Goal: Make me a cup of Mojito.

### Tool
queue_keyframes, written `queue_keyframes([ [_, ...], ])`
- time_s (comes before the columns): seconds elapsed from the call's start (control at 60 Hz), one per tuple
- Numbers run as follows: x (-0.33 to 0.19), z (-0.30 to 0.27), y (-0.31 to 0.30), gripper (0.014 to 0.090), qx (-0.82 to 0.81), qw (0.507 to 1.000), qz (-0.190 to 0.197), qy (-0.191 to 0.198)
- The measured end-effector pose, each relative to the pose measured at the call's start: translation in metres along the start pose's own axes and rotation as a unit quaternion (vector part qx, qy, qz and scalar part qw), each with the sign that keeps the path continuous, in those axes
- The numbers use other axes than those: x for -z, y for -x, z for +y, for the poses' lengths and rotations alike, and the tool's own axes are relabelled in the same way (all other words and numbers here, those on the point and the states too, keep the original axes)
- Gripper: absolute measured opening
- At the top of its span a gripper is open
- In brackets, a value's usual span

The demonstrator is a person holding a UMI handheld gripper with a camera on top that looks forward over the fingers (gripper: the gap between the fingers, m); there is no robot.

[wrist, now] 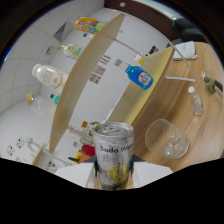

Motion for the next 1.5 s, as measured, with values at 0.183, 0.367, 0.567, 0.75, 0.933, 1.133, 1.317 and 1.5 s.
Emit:
queue_keyframes([
  [0.183, -0.001, -0.013, 0.018, 0.0511, -0.224, 0.973, -0.063, 0.0],
  [0.367, 0.0, -0.027, 0.026, 0.0509, -0.404, 0.908, -0.111, 0.007],
  [0.567, 0.007, -0.049, 0.028, 0.051, -0.539, 0.828, -0.154, 0.005],
  [0.75, 0.009, -0.054, 0.039, 0.0513, -0.544, 0.822, -0.167, 0.007],
  [0.933, 0.008, -0.047, 0.044, 0.0511, -0.359, 0.925, -0.122, -0.003],
  [1.133, 0.014, -0.053, 0.066, 0.0513, 0.043, 0.995, -0.07, -0.058],
  [1.317, -0.003, -0.023, 0.058, 0.0512, 0.304, 0.949, -0.02, -0.084],
  [1.5, -0.039, 0.021, 0.006, 0.0509, 0.413, 0.909, 0.027, -0.047],
])
